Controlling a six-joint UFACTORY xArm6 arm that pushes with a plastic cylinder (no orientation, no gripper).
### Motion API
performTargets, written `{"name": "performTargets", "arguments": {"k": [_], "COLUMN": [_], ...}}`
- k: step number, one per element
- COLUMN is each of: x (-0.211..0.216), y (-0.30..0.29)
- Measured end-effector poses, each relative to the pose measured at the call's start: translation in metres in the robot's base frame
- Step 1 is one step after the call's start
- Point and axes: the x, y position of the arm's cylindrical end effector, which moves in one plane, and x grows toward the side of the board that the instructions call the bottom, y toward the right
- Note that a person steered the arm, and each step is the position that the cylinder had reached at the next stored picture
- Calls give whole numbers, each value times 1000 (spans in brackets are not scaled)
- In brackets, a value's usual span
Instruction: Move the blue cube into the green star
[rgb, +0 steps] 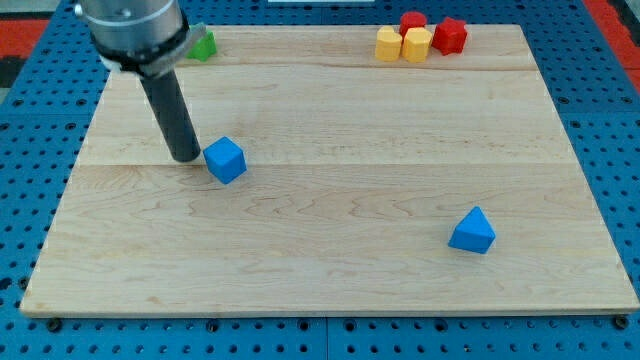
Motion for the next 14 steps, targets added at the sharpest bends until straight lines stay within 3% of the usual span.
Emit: {"name": "performTargets", "arguments": {"k": [2, 3, 4, 6, 7, 9, 11, 12, 13, 14], "x": [57, 50, 8, 51, 25, -49, -34, -48, -87, -83], "y": [0, 42, 19, 23, 49, 49, 71, 104, 88, 89]}}
